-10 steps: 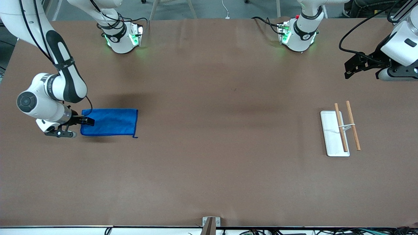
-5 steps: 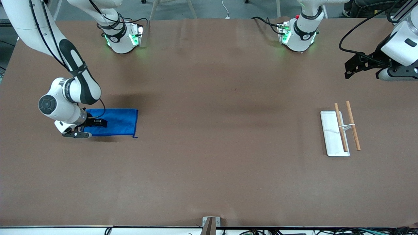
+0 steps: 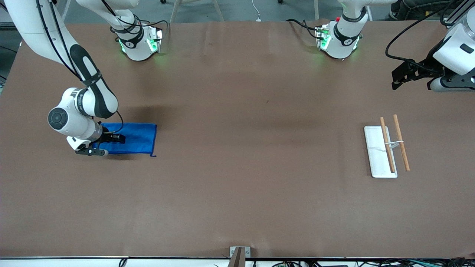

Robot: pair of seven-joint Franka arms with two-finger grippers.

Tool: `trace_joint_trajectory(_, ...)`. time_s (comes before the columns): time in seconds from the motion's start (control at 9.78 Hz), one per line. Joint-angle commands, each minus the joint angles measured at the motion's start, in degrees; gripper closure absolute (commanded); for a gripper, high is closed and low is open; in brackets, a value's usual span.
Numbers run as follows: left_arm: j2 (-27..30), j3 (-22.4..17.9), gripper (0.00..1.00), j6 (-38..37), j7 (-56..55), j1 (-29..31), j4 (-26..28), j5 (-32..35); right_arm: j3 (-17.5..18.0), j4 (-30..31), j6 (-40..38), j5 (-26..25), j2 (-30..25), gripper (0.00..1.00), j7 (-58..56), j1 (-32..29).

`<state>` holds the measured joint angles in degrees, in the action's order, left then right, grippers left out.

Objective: Right arm passes towel to left arm to hang
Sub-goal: 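Reach the right gripper down to the blue towel's edge, then grasp the blue towel edge with the right gripper and lift it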

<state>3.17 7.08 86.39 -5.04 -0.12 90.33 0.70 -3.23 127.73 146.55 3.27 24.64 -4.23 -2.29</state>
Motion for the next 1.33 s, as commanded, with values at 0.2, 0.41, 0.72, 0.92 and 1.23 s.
trace_joint_trajectory(0.2, -1.0, 0.0, 0.00, -0.4, 0.7, 0.2, 0.4, -0.5, 0.1, 2.1, -0.2, 0.0, -0.6, 0.97, -3.5, 0.1)
trace_joint_trajectory(0.41, -1.0, 0.0, 0.00, -0.4, 0.7, 0.1, 0.4, -0.4, 0.1, 1.5, -6.7, 0.0, -4.8, 0.98, -2.9, 0.1)
trace_joint_trajectory(0.72, -1.0, 0.0, 0.00, -0.4, 0.7, 0.1, 0.4, -0.5, 0.2, -4.0, -21.3, 0.7, -12.9, 0.99, -2.0, 0.3)
trace_joint_trajectory(0.92, -1.0, 0.0, 0.00, -0.4, 0.7, 0.2, 0.4, -0.5, 0.3, -12.5, -34.3, 5.7, -15.7, 0.99, 0.0, 2.4)
trace_joint_trajectory(1.23, -1.0, 0.0, 0.00, -0.4, 0.6, 0.2, 0.3, -0.3, 0.4, -26.6, -47.4, 13.1, -16.3, 0.99, 10.8, 8.9)
